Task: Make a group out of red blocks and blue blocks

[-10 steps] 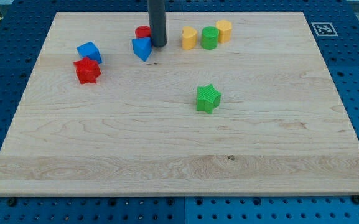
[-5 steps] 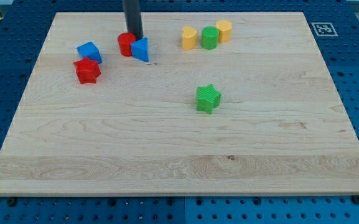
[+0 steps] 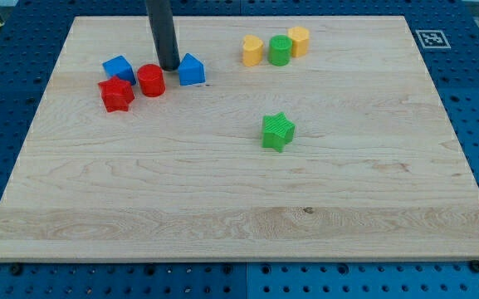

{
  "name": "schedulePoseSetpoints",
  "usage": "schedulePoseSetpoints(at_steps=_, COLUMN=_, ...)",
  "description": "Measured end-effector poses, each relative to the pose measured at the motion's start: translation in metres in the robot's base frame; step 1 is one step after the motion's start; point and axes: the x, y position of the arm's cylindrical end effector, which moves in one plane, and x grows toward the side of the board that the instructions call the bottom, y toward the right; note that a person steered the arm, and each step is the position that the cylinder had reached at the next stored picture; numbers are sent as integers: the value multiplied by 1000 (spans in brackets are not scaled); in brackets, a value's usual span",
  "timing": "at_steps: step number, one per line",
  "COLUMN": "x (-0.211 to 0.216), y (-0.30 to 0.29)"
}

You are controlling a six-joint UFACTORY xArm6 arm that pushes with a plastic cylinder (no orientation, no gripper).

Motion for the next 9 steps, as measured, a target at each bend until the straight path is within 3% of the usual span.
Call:
schedulePoseSetpoints(at_steps=3, x=-7, y=77)
schedulePoseSetpoints(at_steps=5, x=46, y=23)
schedulePoseSetpoints(at_steps=6, x=51, y=-19)
schedulePoseSetpoints(at_steps=7, x=48, y=-21)
schedulePoseSetpoints(at_steps=9, x=33, y=68)
